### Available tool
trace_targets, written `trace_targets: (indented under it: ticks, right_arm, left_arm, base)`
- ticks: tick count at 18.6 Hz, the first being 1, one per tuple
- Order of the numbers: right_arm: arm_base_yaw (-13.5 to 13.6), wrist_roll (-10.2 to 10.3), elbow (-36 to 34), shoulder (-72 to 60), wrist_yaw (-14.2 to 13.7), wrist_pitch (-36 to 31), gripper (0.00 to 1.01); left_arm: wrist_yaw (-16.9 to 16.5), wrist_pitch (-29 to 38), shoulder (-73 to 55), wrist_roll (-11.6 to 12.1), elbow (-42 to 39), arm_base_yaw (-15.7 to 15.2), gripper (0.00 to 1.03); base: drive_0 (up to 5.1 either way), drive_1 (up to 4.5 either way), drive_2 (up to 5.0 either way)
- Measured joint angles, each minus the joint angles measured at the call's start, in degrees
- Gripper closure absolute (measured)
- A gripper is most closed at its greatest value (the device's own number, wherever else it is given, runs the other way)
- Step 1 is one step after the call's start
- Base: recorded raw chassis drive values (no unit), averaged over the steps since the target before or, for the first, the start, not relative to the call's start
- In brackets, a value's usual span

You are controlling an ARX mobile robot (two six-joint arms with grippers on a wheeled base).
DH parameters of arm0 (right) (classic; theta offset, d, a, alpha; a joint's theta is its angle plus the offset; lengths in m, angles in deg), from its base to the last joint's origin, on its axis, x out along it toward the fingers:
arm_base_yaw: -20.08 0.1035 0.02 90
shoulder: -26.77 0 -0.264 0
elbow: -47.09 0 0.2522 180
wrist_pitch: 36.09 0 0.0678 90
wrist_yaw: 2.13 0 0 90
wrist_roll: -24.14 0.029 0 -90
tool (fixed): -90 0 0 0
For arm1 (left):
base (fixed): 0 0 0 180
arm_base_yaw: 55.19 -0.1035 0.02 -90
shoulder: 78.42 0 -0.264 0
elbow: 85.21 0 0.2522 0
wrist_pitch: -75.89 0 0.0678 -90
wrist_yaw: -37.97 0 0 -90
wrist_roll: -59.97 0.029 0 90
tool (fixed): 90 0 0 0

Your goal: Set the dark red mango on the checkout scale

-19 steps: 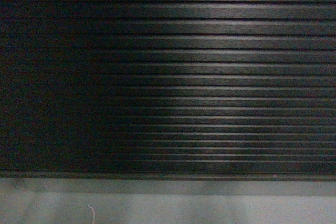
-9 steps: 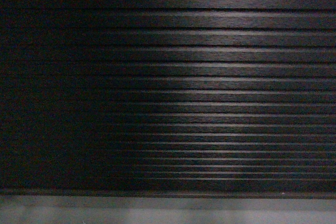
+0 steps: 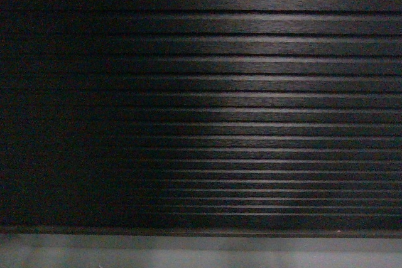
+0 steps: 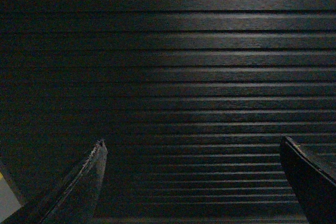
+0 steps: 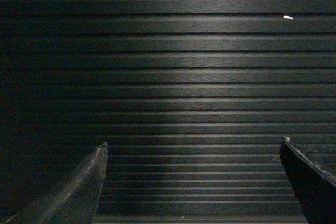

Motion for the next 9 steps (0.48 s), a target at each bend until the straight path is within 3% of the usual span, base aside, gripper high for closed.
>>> trace_targets:
  ticks: [9]
  right_arm:
    - [0.0, -0.07, 0.0, 0.0, 0.04, -0.15, 0.03]
  left_arm:
    - [0.0, 0.02, 0.0, 0.02, 0.0, 0.0, 0.05]
  base:
    - [0.0, 0.0, 0.0]
